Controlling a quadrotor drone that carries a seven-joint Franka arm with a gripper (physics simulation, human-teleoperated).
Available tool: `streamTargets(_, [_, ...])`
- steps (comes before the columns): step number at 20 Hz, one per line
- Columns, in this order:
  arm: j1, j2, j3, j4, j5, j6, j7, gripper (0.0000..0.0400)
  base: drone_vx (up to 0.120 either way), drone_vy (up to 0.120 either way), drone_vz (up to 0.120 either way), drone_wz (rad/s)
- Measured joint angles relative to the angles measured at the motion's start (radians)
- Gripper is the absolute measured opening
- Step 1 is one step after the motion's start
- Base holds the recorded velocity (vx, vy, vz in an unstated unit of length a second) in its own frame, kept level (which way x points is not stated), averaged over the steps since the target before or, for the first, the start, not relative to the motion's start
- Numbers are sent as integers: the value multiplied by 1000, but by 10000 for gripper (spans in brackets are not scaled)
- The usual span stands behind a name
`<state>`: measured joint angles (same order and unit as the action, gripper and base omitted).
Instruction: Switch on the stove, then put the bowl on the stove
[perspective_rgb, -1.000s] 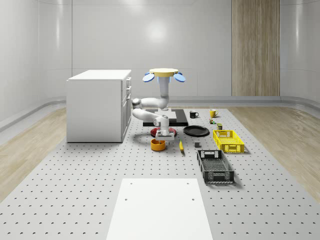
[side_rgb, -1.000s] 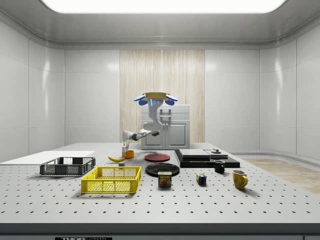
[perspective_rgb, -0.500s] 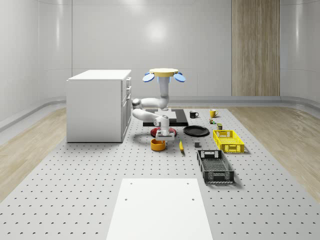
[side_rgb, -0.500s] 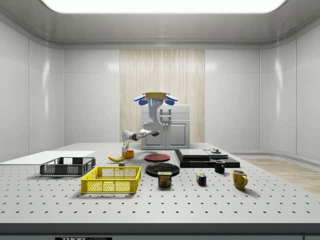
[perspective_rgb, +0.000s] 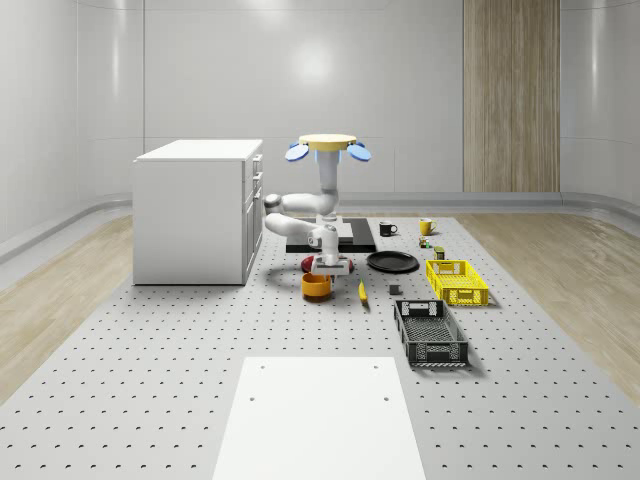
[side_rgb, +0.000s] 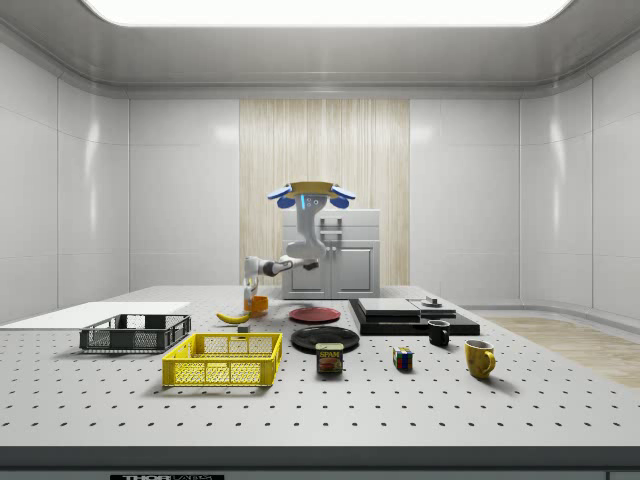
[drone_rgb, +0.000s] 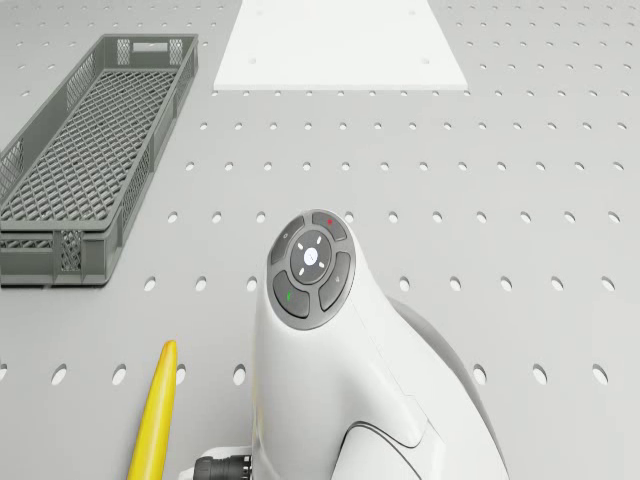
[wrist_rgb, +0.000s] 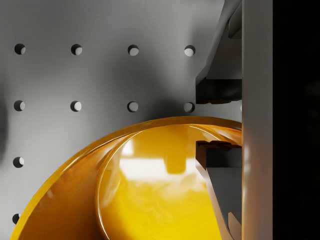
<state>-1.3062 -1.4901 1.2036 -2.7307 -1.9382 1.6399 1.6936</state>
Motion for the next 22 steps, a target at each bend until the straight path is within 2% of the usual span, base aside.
streamTargets(12, [7,1,34,-12,31,-18,-22,107,-120,120,117,0])
streamTargets(16, [8,2,36,-13,32,-19,-27,107,-120,20,0,0])
streamTargets(20, [8,3,36,-13,32,-21,-30,107,-120,80,0,0])
streamTargets(22, [8,4,37,-13,32,-21,-31,107,-120,0,80,0])
